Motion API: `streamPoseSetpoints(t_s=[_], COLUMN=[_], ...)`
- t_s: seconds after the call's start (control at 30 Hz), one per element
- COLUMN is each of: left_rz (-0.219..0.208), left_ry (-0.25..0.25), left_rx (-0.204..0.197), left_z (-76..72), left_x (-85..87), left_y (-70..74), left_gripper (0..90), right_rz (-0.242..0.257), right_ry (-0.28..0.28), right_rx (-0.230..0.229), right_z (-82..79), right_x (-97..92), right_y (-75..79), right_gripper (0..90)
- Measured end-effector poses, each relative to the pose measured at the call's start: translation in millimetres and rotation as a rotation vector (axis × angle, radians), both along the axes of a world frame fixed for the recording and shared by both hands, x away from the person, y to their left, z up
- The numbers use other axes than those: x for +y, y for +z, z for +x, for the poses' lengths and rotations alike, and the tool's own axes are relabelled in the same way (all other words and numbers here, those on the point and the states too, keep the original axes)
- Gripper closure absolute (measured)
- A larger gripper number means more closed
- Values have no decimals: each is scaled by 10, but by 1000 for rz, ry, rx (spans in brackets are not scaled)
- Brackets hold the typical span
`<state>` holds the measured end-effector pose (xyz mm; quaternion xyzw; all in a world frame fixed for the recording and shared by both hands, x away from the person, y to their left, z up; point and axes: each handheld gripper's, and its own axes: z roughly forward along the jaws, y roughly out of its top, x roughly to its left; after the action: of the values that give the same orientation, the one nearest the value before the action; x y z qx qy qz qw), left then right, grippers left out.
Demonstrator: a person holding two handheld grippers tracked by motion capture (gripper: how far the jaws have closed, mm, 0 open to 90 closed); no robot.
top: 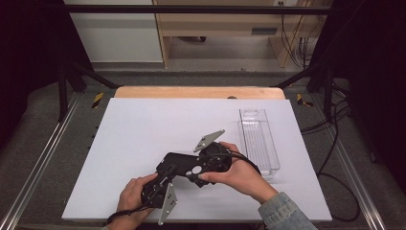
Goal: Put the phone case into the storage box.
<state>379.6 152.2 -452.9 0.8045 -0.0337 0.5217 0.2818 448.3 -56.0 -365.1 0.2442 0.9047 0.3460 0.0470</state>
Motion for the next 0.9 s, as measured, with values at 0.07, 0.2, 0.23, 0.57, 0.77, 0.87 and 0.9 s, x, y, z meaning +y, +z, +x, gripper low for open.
streamPoseSetpoints(t_s=[0.07,0.2,0.23,0.57,0.77,0.87,0.9], left_rz=[-3,-19,-20,-35,-86,-119,-125], left_ry=[6,20,25,65,99,112,117], left_rx=[-1,12,12,27,29,35,36], left_z=[6,35,41,121,147,163,168], left_x=[10,54,65,171,273,313,326], left_y=[1,-9,-14,-38,10,26,31], left_gripper=[807,807,807,807,806,806,806], right_rz=[34,86,97,179,220,233,230], right_ry=[-4,-17,-19,-91,-130,-106,-103], right_rx=[2,-21,-28,-102,-138,-137,-137], right_z=[17,14,8,-96,-120,-141,-145], right_x=[-29,-115,-142,-431,-537,-513,-502], right_y=[-17,-46,-54,-134,-147,-210,-236], right_gripper=[116,73,72,60,65,61,66])
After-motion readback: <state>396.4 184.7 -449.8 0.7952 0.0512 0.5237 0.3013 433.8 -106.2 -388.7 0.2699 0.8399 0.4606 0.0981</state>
